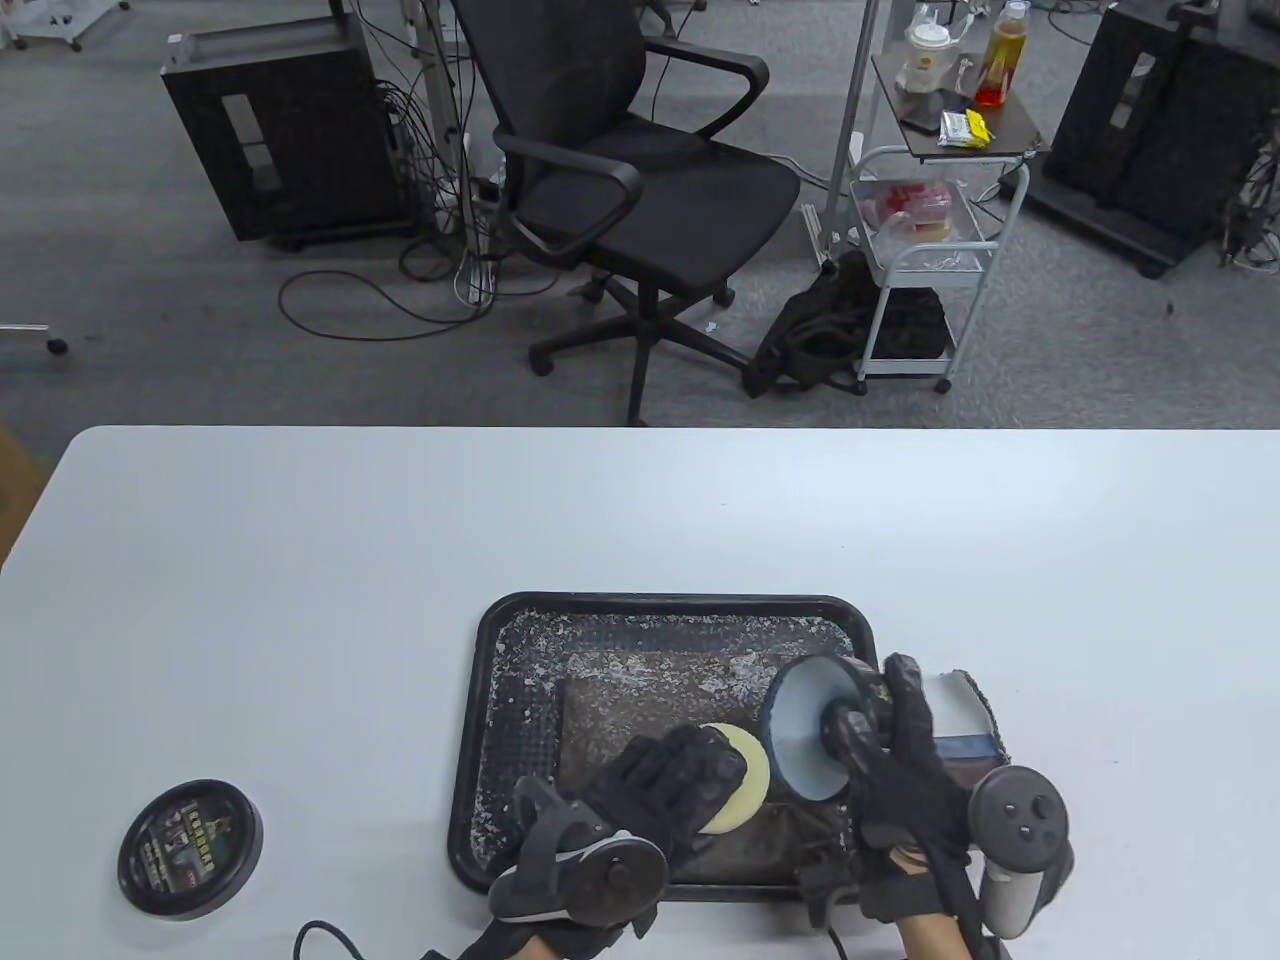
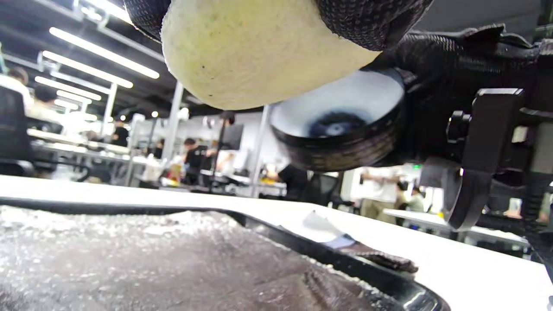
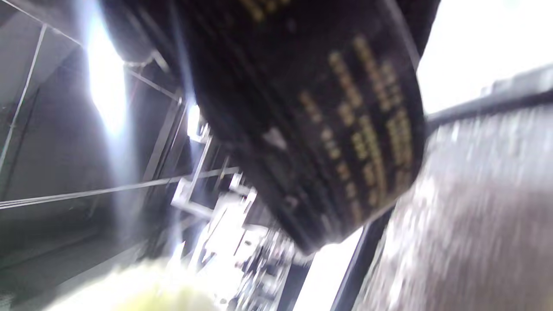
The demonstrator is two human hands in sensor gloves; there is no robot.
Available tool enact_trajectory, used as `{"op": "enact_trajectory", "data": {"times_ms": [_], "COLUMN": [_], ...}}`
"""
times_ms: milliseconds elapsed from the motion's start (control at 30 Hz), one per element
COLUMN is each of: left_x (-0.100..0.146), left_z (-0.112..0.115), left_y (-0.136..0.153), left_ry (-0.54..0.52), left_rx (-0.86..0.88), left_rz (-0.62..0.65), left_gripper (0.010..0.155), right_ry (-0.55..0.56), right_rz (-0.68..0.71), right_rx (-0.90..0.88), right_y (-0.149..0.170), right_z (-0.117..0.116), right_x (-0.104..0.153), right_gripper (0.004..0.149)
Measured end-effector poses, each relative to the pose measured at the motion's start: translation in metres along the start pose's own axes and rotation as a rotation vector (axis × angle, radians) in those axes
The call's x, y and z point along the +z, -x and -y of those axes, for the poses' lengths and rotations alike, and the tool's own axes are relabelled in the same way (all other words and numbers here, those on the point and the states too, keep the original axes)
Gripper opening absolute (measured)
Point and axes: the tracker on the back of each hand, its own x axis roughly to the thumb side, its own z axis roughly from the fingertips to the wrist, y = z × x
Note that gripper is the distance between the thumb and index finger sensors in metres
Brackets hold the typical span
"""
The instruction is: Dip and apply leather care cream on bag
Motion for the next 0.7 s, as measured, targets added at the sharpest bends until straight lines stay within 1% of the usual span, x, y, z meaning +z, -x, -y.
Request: {"op": "enact_trajectory", "data": {"times_ms": [100,167,233,267,300,333,400,467,500,533,600,700], "left_x": [-0.003,-0.004,-0.005,-0.005,-0.005,-0.005,-0.006,-0.005,-0.005,-0.004,-0.003,-0.001], "left_z": [0.007,0.009,0.010,0.010,0.010,0.011,0.012,0.014,0.015,0.015,0.016,0.017], "left_y": [0.005,0.007,0.008,0.009,0.010,0.011,0.012,0.013,0.013,0.014,0.015,0.016], "left_ry": [0.043,0.056,0.065,0.067,0.070,0.074,0.082,0.095,0.099,0.104,0.112,0.125], "left_rx": [0.004,-0.011,-0.013,-0.011,-0.007,-0.004,-0.005,-0.016,-0.020,-0.025,-0.030,-0.040], "left_rz": [-0.014,-0.015,-0.017,-0.018,-0.020,-0.022,-0.024,-0.027,-0.028,-0.032,-0.038,-0.049], "left_gripper": [0.065,0.065,0.065,0.065,0.065,0.065,0.065,0.065,0.065,0.065,0.065,0.065], "right_ry": [0.146,0.218,0.295,0.316,0.352,0.370,0.407,0.421,0.426,0.440,0.473,0.483], "right_rz": [-0.012,-0.027,-0.080,-0.102,-0.148,-0.177,-0.277,-0.380,-0.419,-0.486,-0.541,-0.573], "right_rx": [0.179,0.295,0.417,0.441,0.453,0.449,0.404,0.362,0.349,0.316,0.271,0.271], "right_y": [0.009,0.016,0.028,0.033,0.043,0.049,0.072,0.095,0.102,0.110,0.118,0.123], "right_z": [0.034,0.054,0.076,0.084,0.095,0.102,0.119,0.131,0.136,0.143,0.150,0.155], "right_x": [-0.010,-0.014,-0.018,-0.019,-0.020,-0.020,-0.019,-0.015,-0.014,-0.011,-0.009,-0.009], "right_gripper": [0.076,0.074,0.072,0.070,0.068,0.067,0.063,0.061,0.060,0.060,0.061,0.061]}}
